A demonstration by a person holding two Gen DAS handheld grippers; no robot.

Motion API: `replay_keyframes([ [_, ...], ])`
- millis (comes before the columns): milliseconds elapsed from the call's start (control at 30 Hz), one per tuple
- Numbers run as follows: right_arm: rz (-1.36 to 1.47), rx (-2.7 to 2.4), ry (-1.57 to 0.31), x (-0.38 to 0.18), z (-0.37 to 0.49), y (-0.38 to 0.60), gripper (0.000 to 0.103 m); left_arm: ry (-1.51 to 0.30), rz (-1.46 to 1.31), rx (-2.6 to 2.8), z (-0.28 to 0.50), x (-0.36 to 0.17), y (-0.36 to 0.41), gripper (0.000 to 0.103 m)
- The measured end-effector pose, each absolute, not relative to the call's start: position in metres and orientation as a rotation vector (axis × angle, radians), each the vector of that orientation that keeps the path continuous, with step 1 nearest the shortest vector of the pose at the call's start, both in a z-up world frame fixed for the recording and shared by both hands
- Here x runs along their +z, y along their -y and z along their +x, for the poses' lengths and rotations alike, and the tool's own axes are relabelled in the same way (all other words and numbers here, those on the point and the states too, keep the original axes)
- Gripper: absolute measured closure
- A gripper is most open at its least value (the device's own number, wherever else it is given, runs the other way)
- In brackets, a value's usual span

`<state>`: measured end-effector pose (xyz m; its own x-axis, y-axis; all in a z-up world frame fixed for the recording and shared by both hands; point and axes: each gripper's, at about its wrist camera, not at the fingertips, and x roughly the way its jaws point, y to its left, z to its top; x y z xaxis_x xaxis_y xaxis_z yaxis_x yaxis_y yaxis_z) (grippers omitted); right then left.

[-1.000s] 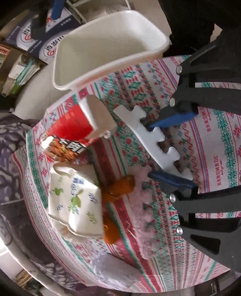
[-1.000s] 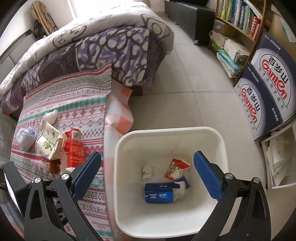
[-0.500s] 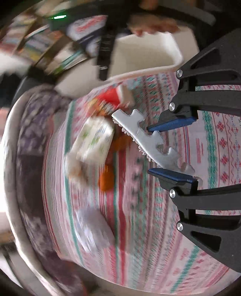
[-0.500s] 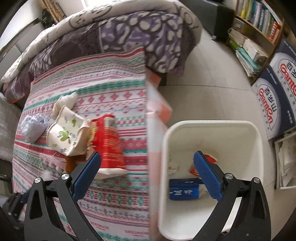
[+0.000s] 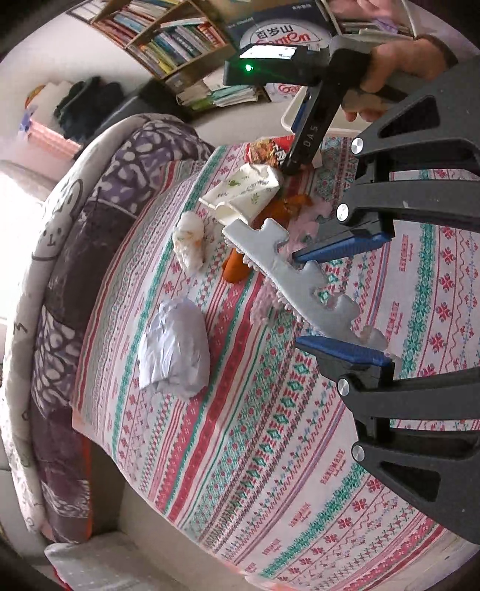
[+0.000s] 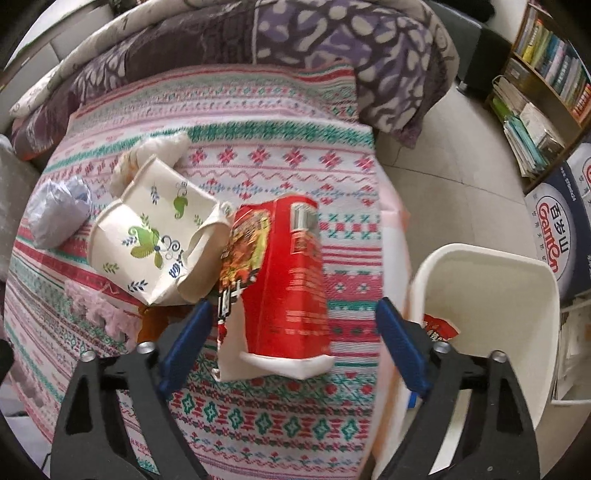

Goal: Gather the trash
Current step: 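Lift the comb piece with the left tool while the right carries the red cup toward the bin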

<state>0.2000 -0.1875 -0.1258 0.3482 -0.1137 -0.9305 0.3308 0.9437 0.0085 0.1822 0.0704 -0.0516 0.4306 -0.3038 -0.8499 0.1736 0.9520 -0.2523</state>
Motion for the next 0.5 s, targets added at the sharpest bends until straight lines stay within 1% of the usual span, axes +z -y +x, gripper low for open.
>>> replay_keyframes([
  [33,0.206,-0.288,-1.187,-0.127,0.201,0.186,0.035,-1.086,-0.138,-0.295,0.184,-0.053,-0.072,0.062],
  [67,0.202,-0.283,-1.196,-0.130,0.202,0.185,0.048,-1.087,-0.146,-0.288,0.184,-0.054,-0.074,0.062],
  [100,0.201,-0.275,-1.208,-0.132,0.203,0.183,0.054,-1.087,-0.157,-0.279,0.184,-0.055,-0.076,0.062],
  [233,0.182,-0.267,-1.185,-0.125,0.200,0.175,0.056,-1.078,-0.195,-0.252,0.186,-0.054,-0.085,0.062],
  [333,0.194,-0.241,-1.139,-0.108,0.194,0.167,0.056,-1.058,-0.230,-0.230,0.187,-0.050,-0.091,0.062],
  [500,0.215,-0.167,-0.992,-0.064,0.179,0.153,0.056,-0.995,-0.268,-0.185,0.185,-0.035,-0.098,0.062],
])
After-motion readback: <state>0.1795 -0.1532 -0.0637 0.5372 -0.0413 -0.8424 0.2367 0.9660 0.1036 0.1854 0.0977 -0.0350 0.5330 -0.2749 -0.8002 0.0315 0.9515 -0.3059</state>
